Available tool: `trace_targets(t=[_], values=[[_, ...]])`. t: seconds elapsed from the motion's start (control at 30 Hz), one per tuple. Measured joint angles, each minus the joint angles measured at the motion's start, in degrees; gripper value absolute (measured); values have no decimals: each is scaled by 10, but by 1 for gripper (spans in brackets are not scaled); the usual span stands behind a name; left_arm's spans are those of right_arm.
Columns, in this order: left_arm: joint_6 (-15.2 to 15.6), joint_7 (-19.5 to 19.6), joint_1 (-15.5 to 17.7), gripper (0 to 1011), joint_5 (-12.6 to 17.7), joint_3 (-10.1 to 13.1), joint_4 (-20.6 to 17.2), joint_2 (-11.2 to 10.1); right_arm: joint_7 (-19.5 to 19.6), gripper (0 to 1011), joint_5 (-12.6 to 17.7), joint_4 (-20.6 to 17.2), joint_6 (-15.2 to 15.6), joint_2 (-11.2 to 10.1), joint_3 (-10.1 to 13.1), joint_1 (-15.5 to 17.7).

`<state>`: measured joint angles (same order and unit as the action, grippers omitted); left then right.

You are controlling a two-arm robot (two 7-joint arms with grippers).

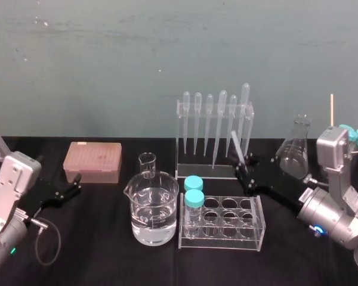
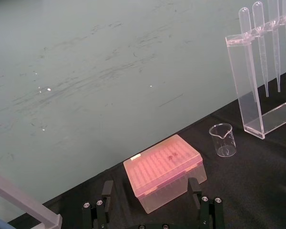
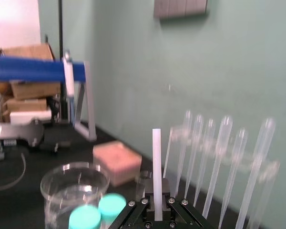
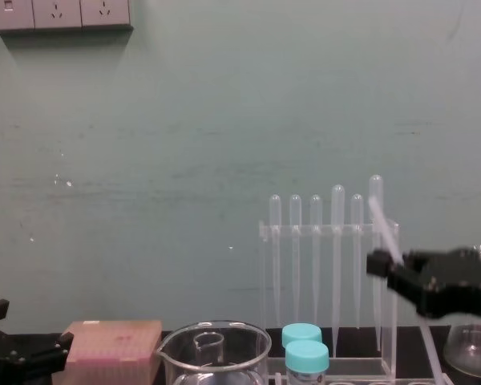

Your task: Pick up the stirring rod with one hand, then place it down.

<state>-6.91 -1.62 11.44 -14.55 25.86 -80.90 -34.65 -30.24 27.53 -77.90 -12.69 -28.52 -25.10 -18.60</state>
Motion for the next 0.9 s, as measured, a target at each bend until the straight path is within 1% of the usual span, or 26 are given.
trace_targets(t=[0.03,0.07,0.1,0.13,0.17,0.4,0.5,0.63,0.67,0.77,0.9], values=[[0,0,0,1000,0,0,0,0,-1,68,-1,-2,-10,1,3,1],[0,0,0,1000,0,0,0,0,-3,68,-1,-3,-28,4,9,2],[0,0,0,1000,0,0,0,0,-6,68,1,-4,-37,6,12,2],[0,0,0,1000,0,0,0,0,-10,68,4,-4,-45,9,15,2],[0,0,0,1000,0,0,0,0,-20,68,12,-4,-61,14,21,1],[0,0,0,1000,0,0,0,0,-50,68,34,8,-111,33,44,-5],[0,0,0,1000,0,0,0,0,-58,68,35,15,-120,36,48,-7],[0,0,0,1000,0,0,0,0,-73,68,33,35,-132,39,51,-8],[0,0,0,1000,0,0,0,0,-73,68,33,35,-132,39,51,-8],[0,0,0,1000,0,0,0,0,-80,68,25,51,-137,42,51,-9],[0,0,0,1000,0,0,0,0,-80,68,18,61,-137,46,56,-10]])
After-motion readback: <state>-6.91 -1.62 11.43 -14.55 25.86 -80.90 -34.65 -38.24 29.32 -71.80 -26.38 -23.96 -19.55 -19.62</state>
